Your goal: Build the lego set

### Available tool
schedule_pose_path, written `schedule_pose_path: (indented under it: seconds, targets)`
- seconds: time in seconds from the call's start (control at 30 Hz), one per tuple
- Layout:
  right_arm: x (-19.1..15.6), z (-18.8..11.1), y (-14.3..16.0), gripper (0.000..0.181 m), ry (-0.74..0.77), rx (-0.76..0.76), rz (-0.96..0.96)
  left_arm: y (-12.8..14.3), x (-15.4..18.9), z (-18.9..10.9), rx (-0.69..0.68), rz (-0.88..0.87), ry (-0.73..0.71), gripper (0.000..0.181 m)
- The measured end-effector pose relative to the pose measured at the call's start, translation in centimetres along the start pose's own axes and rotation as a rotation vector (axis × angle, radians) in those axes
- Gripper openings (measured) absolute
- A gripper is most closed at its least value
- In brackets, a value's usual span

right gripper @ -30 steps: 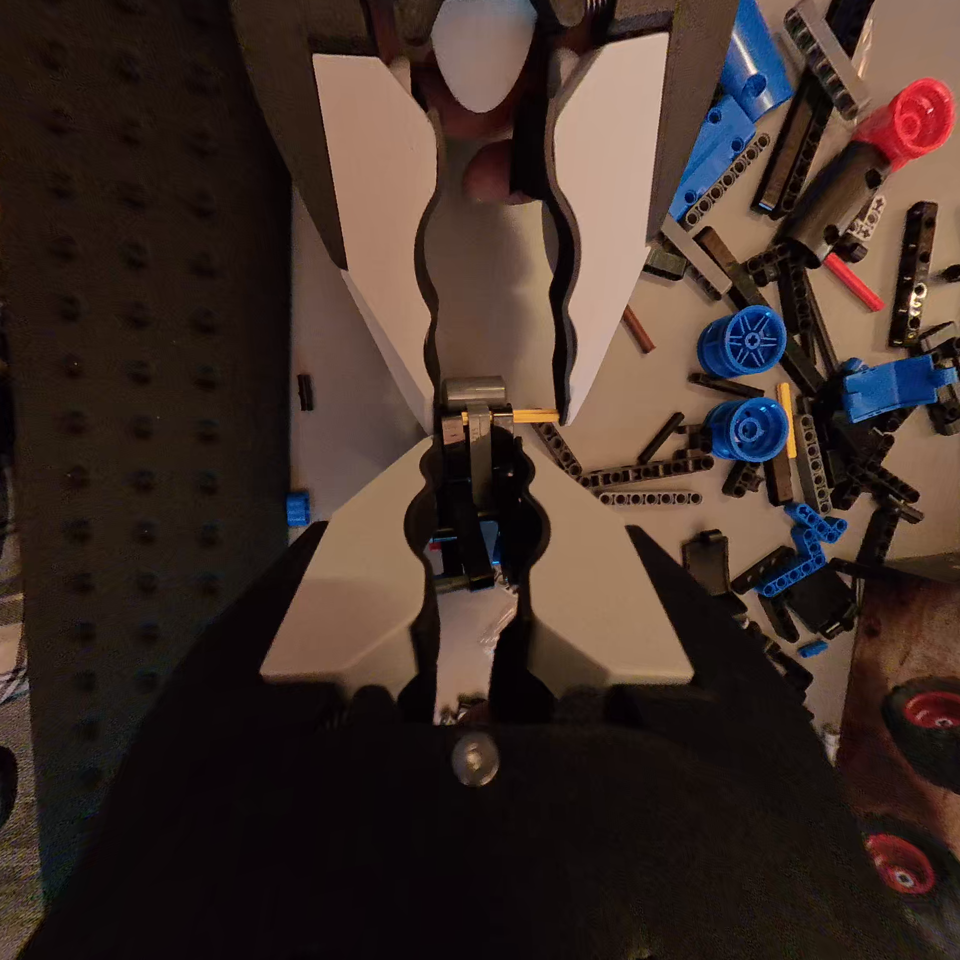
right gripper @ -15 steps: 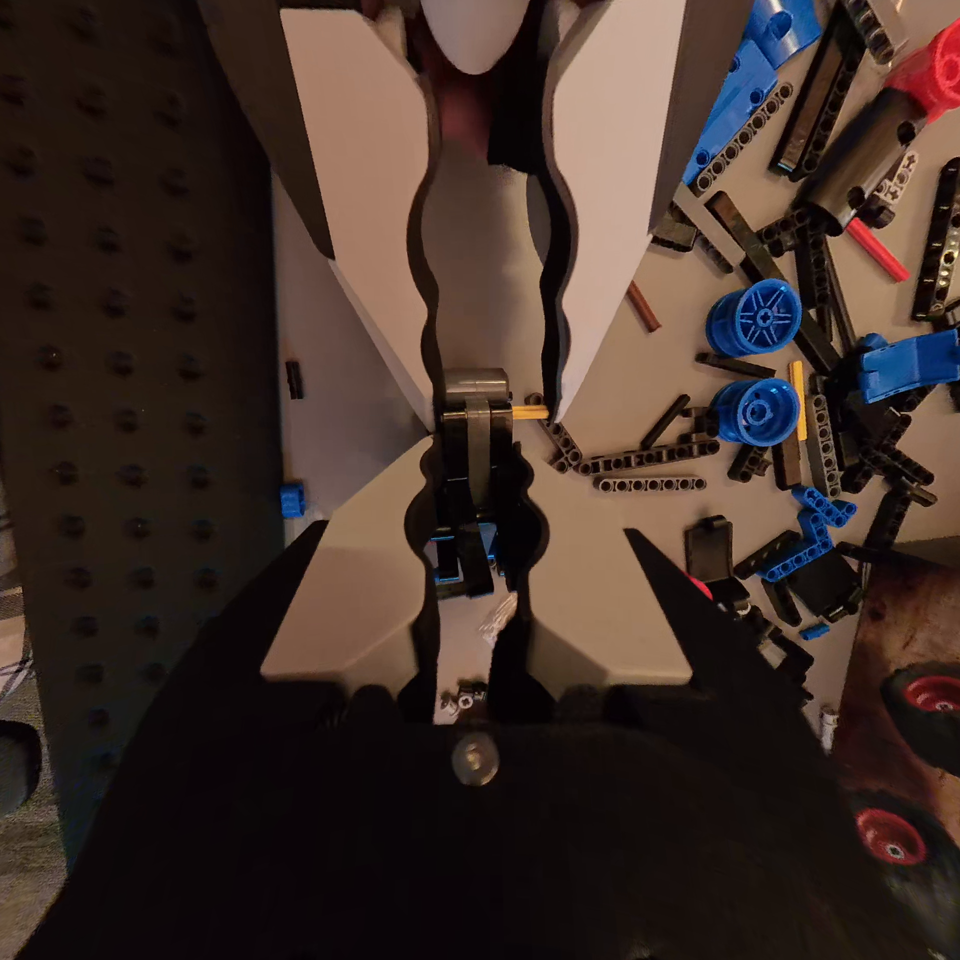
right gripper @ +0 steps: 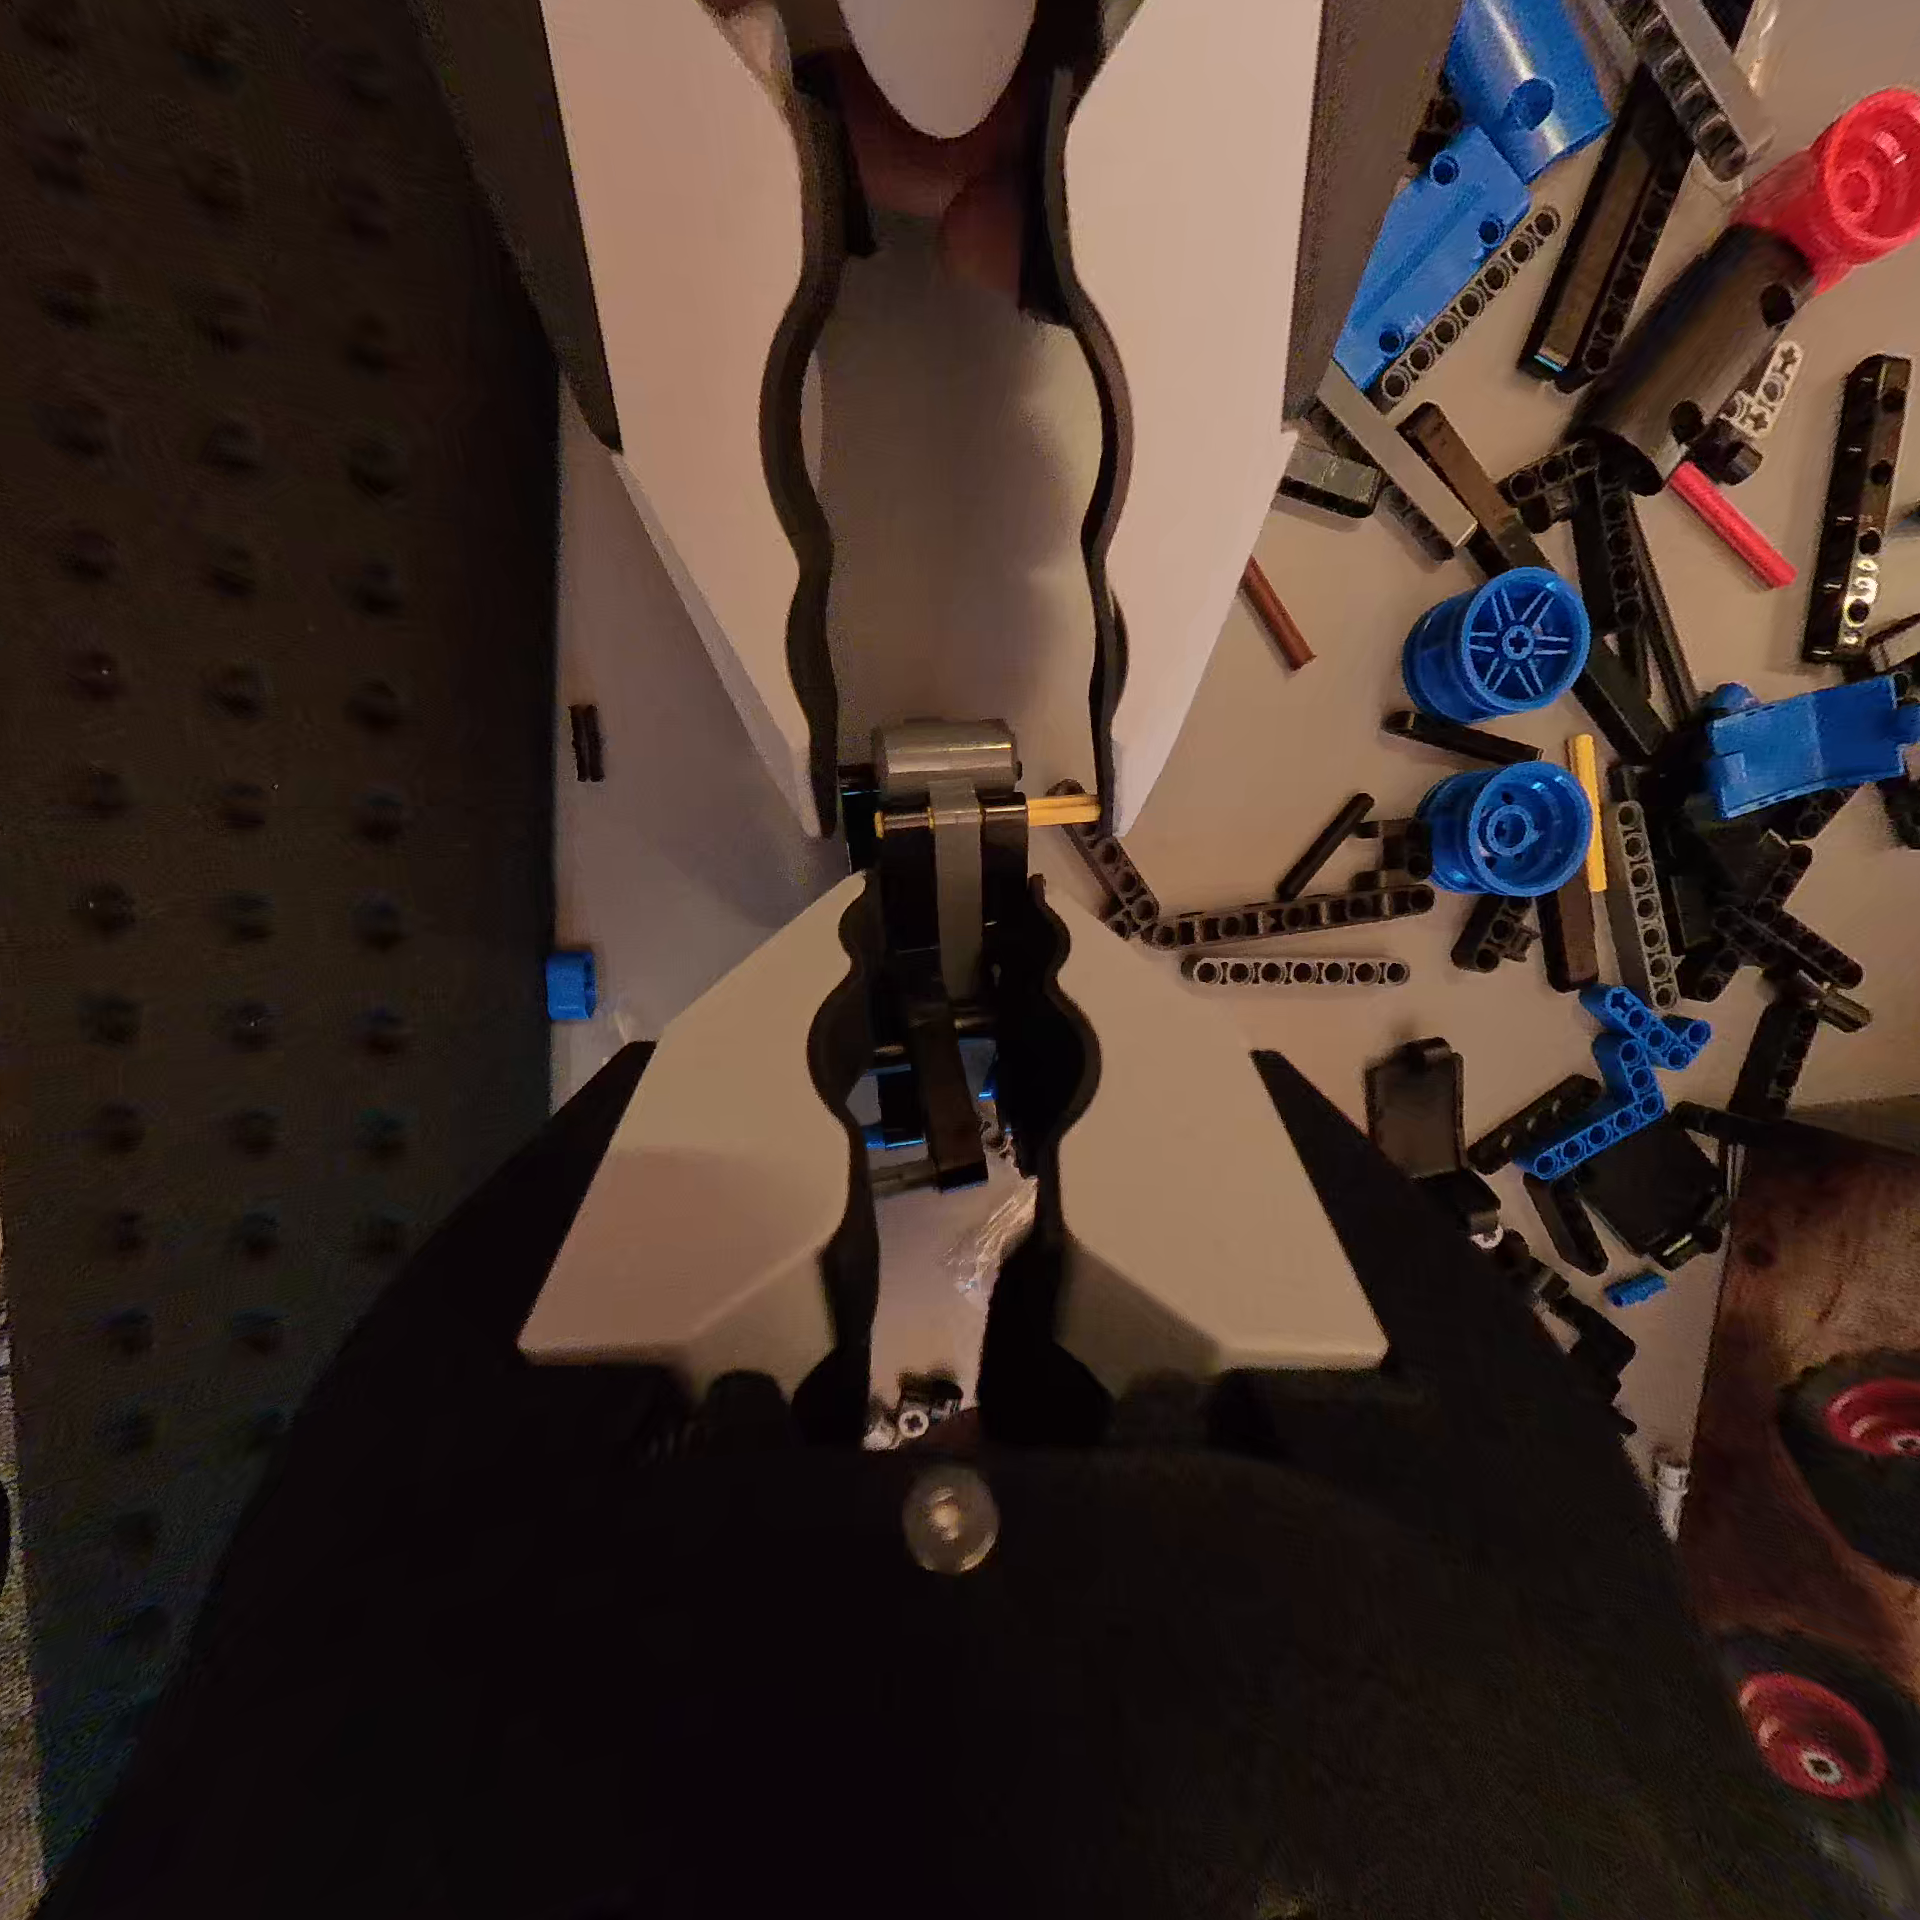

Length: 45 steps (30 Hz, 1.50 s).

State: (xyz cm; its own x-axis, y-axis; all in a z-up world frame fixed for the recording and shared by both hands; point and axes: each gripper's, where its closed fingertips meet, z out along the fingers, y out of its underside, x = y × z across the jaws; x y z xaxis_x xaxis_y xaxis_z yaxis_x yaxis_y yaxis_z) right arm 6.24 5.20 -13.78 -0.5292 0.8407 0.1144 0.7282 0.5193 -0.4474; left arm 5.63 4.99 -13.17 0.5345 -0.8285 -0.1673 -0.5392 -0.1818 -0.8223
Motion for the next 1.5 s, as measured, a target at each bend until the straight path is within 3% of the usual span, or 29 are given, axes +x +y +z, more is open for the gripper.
schedule_pose_path:
  seconds: [0.03, 0.33, 0.4, 0.67, 0.7, 0.77, 0.8, 0.87, 0.93, 1.07, 1.27, 1.5]
  targets:
    - [0.0, 0.0, 0.0, 0.025, -0.004, 0.002, -0.002, 0.1, -0.3, 0.0, 0.001, 0.002, -0.017, 0.042]
    - [-0.2, 0.1, 0.0, 0.026, -0.011, -0.001, -0.006, 0.0, 0.0, -0.1, 0.02, 0.072, -0.033, 0.036]
    - [-0.1, 0.1, 0.0, 0.026, -0.017, -0.003, 0.008, -0.2, 0.2, 0.0, 0.03, 0.093, -0.035, 0.026]
    - [0.2, 0.0, -0.1, 0.026, -0.006, 0.014, 0.023, -0.2, -0.1, -0.1, 0.023, 0.041, -0.03, 0.026]
    - [0.2, 0.0, -0.2, 0.026, -0.006, 0.019, 0.027, -0.2, 0.0, -0.1, 0.008, 0.038, -0.022, 0.033]
    - [0.1, 0.0, -0.3, 0.026, -0.003, 0.03, 0.02, 0.3, 0.3, 0.2, -0.023, 0.009, -0.022, 0.073]
    - [0.1, 0.0, -0.3, 0.026, -0.001, 0.029, 0.018, 0.4, 0.8, 0.3, -0.022, -0.013, 0.0, 0.077]
    - [0.1, 0.0, -0.3, 0.026, 0.002, 0.025, 0.014, 0.7, 0.7, 0.3, -0.032, -0.043, -0.011, 0.076]
    - [0.0, 0.0, -0.3, 0.026, 0.005, 0.02, 0.012, 0.0, 0.4, 0.0, 0.008, -0.105, -0.008, 0.053]
    - [0.1, 0.1, -0.3, 0.026, 0.01, 0.022, 0.026, -0.2, 0.5, 0.0, 0.009, -0.177, -0.019, 0.041]
    - [0.1, 0.2, -0.4, 0.026, 0.016, 0.004, 0.021, 0.0, 0.5, -0.1, 0.015, -0.263, -0.014, 0.039]
    - [0.1, 0.2, -0.4, 0.025, 0.019, -0.011, -0.01, 0.2, 0.6, -0.1, 0.015, -0.23, -0.01, 0.037]
